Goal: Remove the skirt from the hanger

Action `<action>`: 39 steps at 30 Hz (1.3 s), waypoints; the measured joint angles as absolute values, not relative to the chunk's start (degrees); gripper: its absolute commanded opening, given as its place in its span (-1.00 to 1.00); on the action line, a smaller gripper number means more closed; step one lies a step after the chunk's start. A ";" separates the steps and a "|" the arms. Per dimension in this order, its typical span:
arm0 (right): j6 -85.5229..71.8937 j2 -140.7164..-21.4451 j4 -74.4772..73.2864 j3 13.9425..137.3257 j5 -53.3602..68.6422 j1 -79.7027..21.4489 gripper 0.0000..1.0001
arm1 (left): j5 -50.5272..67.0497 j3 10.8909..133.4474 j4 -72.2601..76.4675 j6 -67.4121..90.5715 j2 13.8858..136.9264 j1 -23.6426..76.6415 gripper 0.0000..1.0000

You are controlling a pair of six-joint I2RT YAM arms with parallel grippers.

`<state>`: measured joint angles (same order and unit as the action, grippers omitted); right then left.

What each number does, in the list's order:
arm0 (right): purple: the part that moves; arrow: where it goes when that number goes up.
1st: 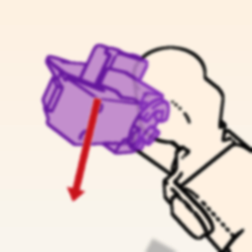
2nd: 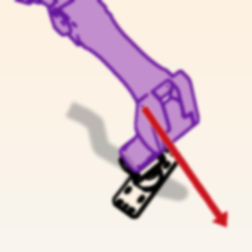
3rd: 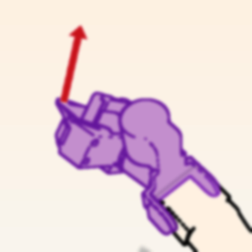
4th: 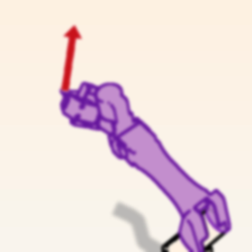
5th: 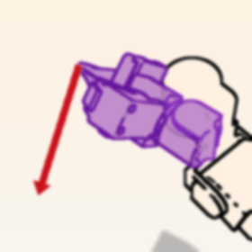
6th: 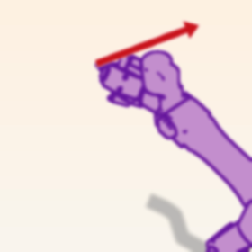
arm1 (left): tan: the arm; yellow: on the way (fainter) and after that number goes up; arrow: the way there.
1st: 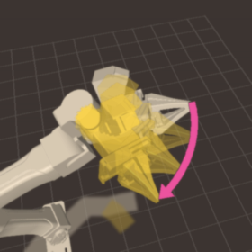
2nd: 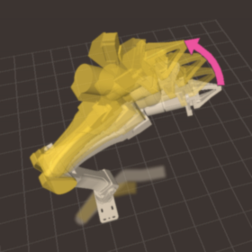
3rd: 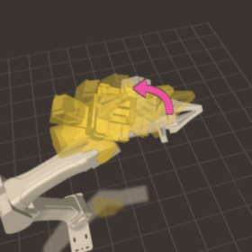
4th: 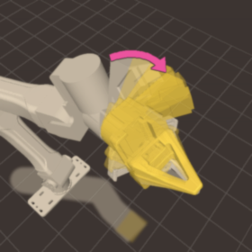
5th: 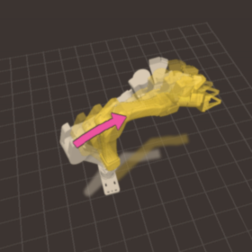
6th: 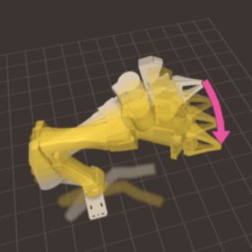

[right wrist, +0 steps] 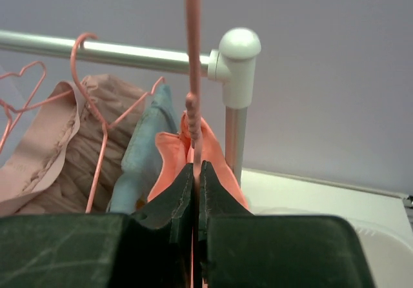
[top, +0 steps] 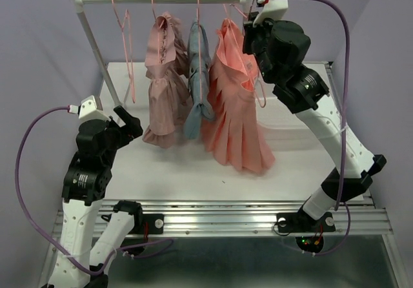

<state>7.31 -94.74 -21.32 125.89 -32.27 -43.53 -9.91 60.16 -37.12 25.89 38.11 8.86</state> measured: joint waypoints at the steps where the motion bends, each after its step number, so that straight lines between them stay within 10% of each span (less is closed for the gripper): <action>1: 6.87 -93.65 -21.50 124.05 -31.88 -43.53 -0.99 | -9.43 60.18 -37.12 25.82 38.00 8.86 0.97; 21: -22.72 -50.54 -26.44 62.59 -8.93 -43.55 -0.99 | 18.15 54.37 -26.13 30.57 35.03 12.82 0.97; 33: -30.37 -43.03 -32.88 54.22 -10.00 -43.53 -0.99 | -6.31 54.39 -15.44 37.85 57.04 59.09 0.97; 39: -31.14 -41.50 -35.09 53.30 -10.26 -43.55 -0.99 | -14.13 55.31 -15.55 38.02 64.47 63.31 0.97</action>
